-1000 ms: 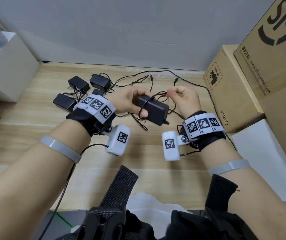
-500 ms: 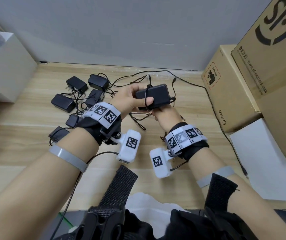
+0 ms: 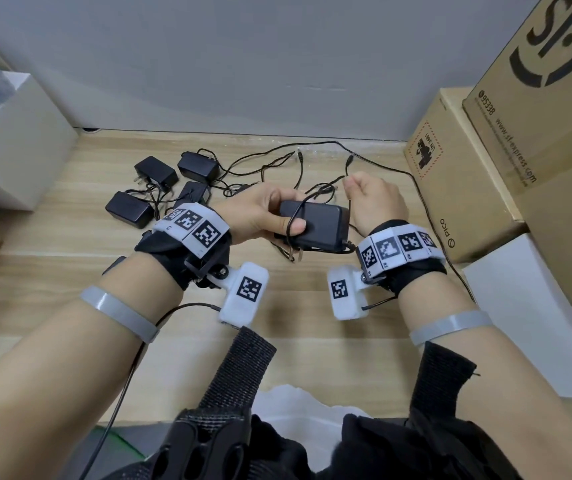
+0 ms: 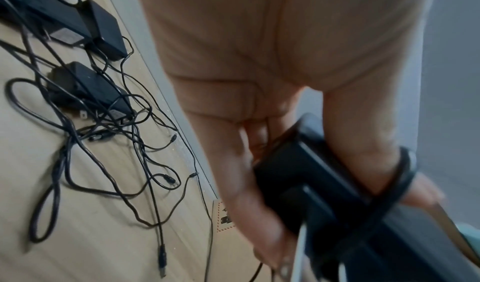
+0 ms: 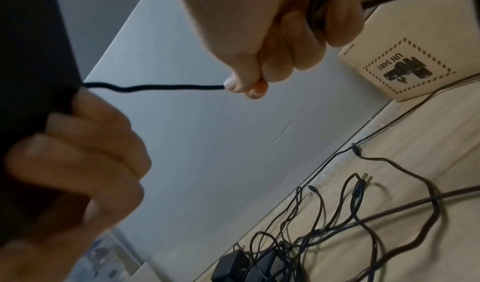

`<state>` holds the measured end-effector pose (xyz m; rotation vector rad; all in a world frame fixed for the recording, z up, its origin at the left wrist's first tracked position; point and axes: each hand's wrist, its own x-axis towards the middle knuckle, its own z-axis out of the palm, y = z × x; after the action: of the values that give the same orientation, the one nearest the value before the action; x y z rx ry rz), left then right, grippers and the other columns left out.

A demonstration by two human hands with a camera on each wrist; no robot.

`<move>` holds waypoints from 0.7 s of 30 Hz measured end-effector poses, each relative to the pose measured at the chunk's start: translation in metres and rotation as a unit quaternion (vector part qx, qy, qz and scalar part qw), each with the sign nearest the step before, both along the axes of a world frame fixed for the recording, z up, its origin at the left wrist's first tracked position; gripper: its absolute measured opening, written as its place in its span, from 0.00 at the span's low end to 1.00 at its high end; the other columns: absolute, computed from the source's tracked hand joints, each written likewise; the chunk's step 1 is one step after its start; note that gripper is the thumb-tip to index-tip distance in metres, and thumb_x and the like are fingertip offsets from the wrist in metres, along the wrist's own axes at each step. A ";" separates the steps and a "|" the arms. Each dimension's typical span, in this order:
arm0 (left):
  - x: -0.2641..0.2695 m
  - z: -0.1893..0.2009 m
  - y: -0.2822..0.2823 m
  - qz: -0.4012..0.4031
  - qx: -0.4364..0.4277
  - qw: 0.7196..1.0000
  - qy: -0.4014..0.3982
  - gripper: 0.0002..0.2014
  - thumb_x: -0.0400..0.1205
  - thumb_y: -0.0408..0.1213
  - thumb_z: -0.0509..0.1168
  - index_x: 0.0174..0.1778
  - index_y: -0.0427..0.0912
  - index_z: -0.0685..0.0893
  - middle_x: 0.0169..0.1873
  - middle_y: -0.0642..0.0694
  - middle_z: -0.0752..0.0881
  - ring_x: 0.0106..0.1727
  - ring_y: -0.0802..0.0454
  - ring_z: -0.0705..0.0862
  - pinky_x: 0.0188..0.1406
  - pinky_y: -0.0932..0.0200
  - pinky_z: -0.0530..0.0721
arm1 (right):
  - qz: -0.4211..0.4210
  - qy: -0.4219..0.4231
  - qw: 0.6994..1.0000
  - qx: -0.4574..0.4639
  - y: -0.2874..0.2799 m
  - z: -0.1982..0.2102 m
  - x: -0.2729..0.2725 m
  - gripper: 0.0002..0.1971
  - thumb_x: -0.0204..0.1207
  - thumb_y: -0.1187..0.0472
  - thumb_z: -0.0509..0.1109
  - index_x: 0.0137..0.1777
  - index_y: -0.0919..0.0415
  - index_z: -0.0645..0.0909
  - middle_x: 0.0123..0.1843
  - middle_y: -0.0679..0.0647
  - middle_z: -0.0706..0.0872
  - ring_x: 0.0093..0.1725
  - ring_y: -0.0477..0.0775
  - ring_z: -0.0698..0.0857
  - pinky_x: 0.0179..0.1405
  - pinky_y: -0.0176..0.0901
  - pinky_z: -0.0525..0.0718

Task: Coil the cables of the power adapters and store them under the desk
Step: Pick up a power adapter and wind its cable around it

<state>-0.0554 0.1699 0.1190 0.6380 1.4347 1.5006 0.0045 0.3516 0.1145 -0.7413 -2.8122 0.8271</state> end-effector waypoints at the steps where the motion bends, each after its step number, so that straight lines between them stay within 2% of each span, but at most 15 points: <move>1: -0.001 0.002 0.000 0.007 0.013 1.000 -0.002 0.36 0.51 0.50 0.84 0.51 0.37 0.80 0.34 0.49 0.89 0.34 0.53 0.88 0.30 0.63 0.87 | 0.012 -0.004 1.000 -0.004 -0.003 -0.001 0.000 0.18 0.83 0.49 0.54 0.41 0.60 0.76 0.39 0.58 0.82 0.42 0.63 0.78 0.39 0.47 0.72; 2: -0.001 0.004 0.000 0.024 0.032 0.999 -0.011 0.36 0.52 0.48 0.83 0.52 0.36 0.80 0.34 0.50 0.89 0.34 0.55 0.88 0.30 0.64 0.86 | 0.023 -0.016 1.000 -0.014 -0.007 -0.003 0.000 0.15 0.83 0.52 0.55 0.43 0.59 0.78 0.41 0.58 0.83 0.43 0.63 0.79 0.42 0.49 0.75; 4: -0.003 0.007 0.003 0.083 0.067 0.993 -0.046 0.35 0.53 0.44 0.84 0.53 0.36 0.80 0.37 0.48 0.89 0.37 0.53 0.88 0.33 0.60 0.88 | 0.047 -0.060 0.996 -0.035 -0.018 -0.008 0.001 0.11 0.82 0.57 0.55 0.44 0.54 0.79 0.43 0.58 0.82 0.44 0.62 0.79 0.46 0.50 0.78; 6: -0.004 0.006 0.008 0.161 0.068 0.982 -0.069 0.24 0.60 0.34 0.81 0.50 0.37 0.82 0.36 0.47 0.89 0.37 0.53 0.88 0.37 0.55 0.90 | 0.085 -0.093 0.991 -0.051 -0.028 -0.014 0.001 0.12 0.82 0.56 0.53 0.43 0.54 0.77 0.46 0.61 0.83 0.48 0.64 0.81 0.47 0.51 0.77; 7: -0.004 0.006 0.012 0.199 0.055 0.976 -0.067 0.15 0.68 0.30 0.76 0.49 0.37 0.82 0.34 0.48 0.89 0.36 0.54 0.88 0.38 0.55 0.90 | 0.106 -0.105 0.987 -0.059 -0.033 -0.016 0.001 0.14 0.82 0.54 0.52 0.43 0.56 0.76 0.47 0.62 0.84 0.49 0.65 0.82 0.49 0.52 0.78; 9: -0.003 0.005 0.018 0.251 0.022 0.966 -0.054 0.05 0.77 0.27 0.67 0.47 0.37 0.81 0.35 0.46 0.87 0.35 0.55 0.87 0.35 0.58 0.89 | 0.144 -0.119 0.979 -0.083 -0.041 -0.016 0.003 0.17 0.84 0.51 0.51 0.39 0.58 0.73 0.41 0.60 0.81 0.47 0.62 0.81 0.52 0.52 0.78; 12: -0.004 0.002 0.019 0.290 -0.016 0.956 -0.035 0.04 0.78 0.29 0.68 0.47 0.36 0.80 0.40 0.43 0.82 0.36 0.54 0.85 0.28 0.63 0.87 | 0.190 -0.114 0.969 -0.106 -0.049 -0.011 0.005 0.20 0.85 0.53 0.51 0.30 0.54 0.66 0.30 0.51 0.74 0.41 0.57 0.76 0.46 0.47 0.74; 15: -0.007 0.000 0.017 0.311 -0.063 0.948 0.009 0.06 0.76 0.33 0.71 0.46 0.40 0.80 0.40 0.44 0.80 0.34 0.56 0.82 0.23 0.68 0.82 | 0.214 -0.105 0.965 -0.113 -0.050 -0.008 0.007 0.19 0.84 0.56 0.53 0.30 0.58 0.68 0.31 0.55 0.76 0.39 0.56 0.76 0.43 0.47 0.74; 18: -0.013 0.000 0.013 0.332 -0.084 0.939 0.042 0.07 0.76 0.33 0.71 0.41 0.44 0.79 0.37 0.47 0.80 0.33 0.58 0.81 0.24 0.68 0.81 | 0.237 -0.096 0.961 -0.102 -0.053 -0.010 0.010 0.18 0.83 0.57 0.54 0.30 0.57 0.68 0.28 0.51 0.74 0.31 0.52 0.72 0.42 0.48 0.74; 21: -0.016 0.002 0.009 0.325 -0.102 0.937 0.074 0.07 0.76 0.33 0.72 0.43 0.44 0.80 0.34 0.50 0.80 0.25 0.65 0.81 0.25 0.68 0.81 | 0.243 -0.101 0.960 -0.097 -0.054 -0.013 0.012 0.20 0.83 0.54 0.54 0.29 0.58 0.68 0.32 0.58 0.78 0.34 0.56 0.74 0.42 0.49 0.75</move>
<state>-0.0717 0.1792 0.1210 0.1409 2.0144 1.7833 0.0167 0.2976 0.1017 -0.1442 -3.1854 1.1705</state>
